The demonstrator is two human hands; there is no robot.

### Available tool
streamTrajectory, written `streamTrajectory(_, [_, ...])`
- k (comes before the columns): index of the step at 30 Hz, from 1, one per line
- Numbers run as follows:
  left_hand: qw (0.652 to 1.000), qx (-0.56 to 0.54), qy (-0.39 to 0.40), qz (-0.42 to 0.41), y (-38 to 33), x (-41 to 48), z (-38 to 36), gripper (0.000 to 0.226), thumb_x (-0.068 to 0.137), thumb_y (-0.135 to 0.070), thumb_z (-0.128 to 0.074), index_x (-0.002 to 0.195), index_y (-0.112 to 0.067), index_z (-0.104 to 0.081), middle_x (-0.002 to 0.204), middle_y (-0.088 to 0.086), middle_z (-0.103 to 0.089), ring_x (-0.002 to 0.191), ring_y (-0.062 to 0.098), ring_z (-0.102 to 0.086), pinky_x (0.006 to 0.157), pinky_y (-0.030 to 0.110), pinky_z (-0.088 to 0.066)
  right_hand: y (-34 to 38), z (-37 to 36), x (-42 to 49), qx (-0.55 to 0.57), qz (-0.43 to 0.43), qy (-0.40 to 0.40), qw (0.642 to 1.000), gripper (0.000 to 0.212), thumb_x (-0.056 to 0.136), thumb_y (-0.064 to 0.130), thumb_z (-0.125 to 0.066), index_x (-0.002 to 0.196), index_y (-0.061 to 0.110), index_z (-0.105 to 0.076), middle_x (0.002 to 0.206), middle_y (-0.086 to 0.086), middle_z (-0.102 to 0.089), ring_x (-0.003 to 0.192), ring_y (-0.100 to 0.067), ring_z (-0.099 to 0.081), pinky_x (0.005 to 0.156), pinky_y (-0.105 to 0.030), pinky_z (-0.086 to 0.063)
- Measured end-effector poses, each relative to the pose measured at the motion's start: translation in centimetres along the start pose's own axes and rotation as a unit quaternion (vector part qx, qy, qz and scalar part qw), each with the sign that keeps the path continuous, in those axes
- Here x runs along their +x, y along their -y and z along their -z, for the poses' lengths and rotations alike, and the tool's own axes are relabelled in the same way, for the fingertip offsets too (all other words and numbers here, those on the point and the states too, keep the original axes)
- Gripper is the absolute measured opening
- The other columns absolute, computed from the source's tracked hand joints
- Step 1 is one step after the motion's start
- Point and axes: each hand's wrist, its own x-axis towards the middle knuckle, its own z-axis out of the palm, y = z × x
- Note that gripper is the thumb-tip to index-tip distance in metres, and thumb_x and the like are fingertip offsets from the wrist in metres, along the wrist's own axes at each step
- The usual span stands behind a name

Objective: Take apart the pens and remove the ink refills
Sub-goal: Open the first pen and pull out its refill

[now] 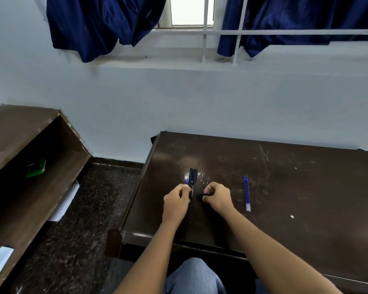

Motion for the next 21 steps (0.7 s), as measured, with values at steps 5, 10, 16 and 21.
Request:
streamTrajectory(5, [0.999, -0.016, -0.001, 0.036, 0.9, 0.5, -0.9, 0.029, 0.095, -0.023, -0.041, 0.089, -0.018, -0.069, 0.065, -0.004, -0.063, 0.063, 0.005, -0.056, 0.056, 0.016, -0.04, -1.1, -0.9, 0.7, -0.064, 0.015, 0.022, 0.998, 0.016, 0.075, 0.003, -0.07, 0.085, 0.014, -0.064, 0.092, -0.001, -0.063, 0.088, -0.016, -0.058, 0.075, -0.024, -0.046])
streamTrajectory(10, [0.998, -0.05, -0.008, 0.036, 0.7, 0.9, -1.8, 0.026, 0.095, -0.021, -0.044, 0.085, -0.017, -0.068, 0.065, -0.004, -0.061, 0.054, 0.007, -0.052, 0.052, 0.017, -0.042, -0.9, -0.2, 1.3, -0.036, 0.039, 0.0, 0.999, 0.013, 0.078, 0.012, -0.072, 0.09, 0.01, -0.066, 0.098, -0.005, -0.058, 0.086, -0.014, -0.054, 0.075, -0.021, -0.04])
streamTrajectory(16, [0.999, -0.014, 0.019, -0.04, -0.4, 1.1, -3.1, 0.024, 0.097, -0.03, -0.048, 0.086, -0.019, -0.067, 0.065, -0.007, -0.06, 0.058, 0.001, -0.054, 0.053, 0.007, -0.04, 0.9, 0.9, 1.3, 0.183, 0.01, 0.007, 0.983, 0.032, 0.081, 0.039, -0.071, 0.084, 0.008, -0.069, 0.077, -0.001, -0.067, 0.074, -0.011, -0.06, 0.071, -0.031, -0.049])
streamTrajectory(21, [0.999, -0.032, 0.03, -0.025, -1.7, 1.0, -4.5, 0.034, 0.098, -0.028, -0.046, 0.069, -0.019, -0.06, 0.069, -0.004, -0.062, 0.061, 0.003, -0.056, 0.052, 0.006, -0.04, 2.2, 1.6, 0.9, 0.306, -0.043, 0.027, 0.951, 0.03, 0.082, 0.022, -0.072, 0.093, -0.006, -0.065, 0.074, -0.012, -0.068, 0.06, -0.02, -0.061, 0.057, -0.03, -0.053])
